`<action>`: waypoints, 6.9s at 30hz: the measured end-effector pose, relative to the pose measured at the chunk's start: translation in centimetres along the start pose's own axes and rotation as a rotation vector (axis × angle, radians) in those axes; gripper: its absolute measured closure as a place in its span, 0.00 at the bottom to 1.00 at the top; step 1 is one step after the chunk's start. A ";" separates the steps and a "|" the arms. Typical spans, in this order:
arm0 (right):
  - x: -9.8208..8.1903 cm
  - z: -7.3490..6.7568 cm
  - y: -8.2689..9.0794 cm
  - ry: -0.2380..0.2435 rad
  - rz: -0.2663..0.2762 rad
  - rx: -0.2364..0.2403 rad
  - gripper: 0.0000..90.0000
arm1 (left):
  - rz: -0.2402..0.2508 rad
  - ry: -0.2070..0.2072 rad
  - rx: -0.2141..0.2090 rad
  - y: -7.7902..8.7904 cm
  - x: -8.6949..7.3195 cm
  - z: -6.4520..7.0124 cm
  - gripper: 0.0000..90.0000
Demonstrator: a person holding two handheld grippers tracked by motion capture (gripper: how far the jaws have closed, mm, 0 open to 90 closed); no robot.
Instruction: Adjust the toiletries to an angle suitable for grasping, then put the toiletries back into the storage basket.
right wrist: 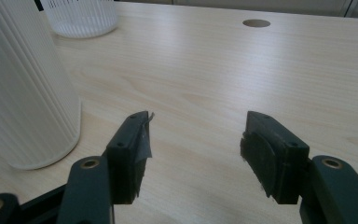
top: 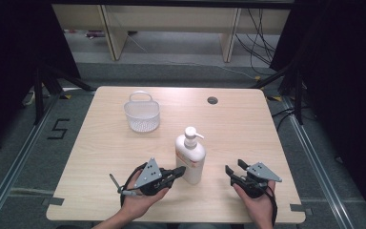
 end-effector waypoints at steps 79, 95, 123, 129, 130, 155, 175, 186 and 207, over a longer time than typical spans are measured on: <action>0.0 0.2 0.3 0.011 0.011 -0.002 0.46 | 0.109 -0.101 0.209 -0.9 4.8 0.5 0.41; 0.0 0.0 0.1 0.010 -0.011 -0.002 0.46 | 0.200 -0.127 0.293 -4.7 7.8 1.3 0.44; 0.0 0.0 0.0 -0.019 -0.011 0.013 0.45 | 0.141 -0.108 0.392 -8.0 8.8 0.6 0.49; 0.0 0.1 0.1 -0.005 -0.013 0.004 0.45 | 0.127 -0.119 0.395 -8.3 9.0 0.8 0.55; 0.0 -0.1 0.1 -0.040 -0.023 0.011 0.45 | 0.126 -0.117 0.395 -8.4 9.0 0.8 0.56; 0.0 0.0 0.1 -0.024 -0.020 0.015 0.45 | 0.126 -0.099 0.359 -7.8 10.3 0.3 0.65; 0.0 -0.1 0.0 -0.040 -0.023 0.011 0.45 | 0.151 -0.123 0.417 -5.0 13.6 -2.7 0.65; 0.0 0.1 0.0 0.000 -0.011 0.001 0.45 | 0.159 -0.132 0.477 -3.3 14.5 -4.8 0.65; 0.0 -0.1 0.0 -0.028 -0.011 0.012 0.45 | 0.181 -0.131 0.534 -0.7 15.5 -7.1 0.66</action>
Point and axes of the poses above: each handheld gripper's, and its own axes: y roughly backward along the jaws, x roughly out of its top, z roughly to its right, the point moved 1 cm from there along -y, roughly forward along the jaws, and after that the axes turned 13 degrees about z, right-handed, at the moved point
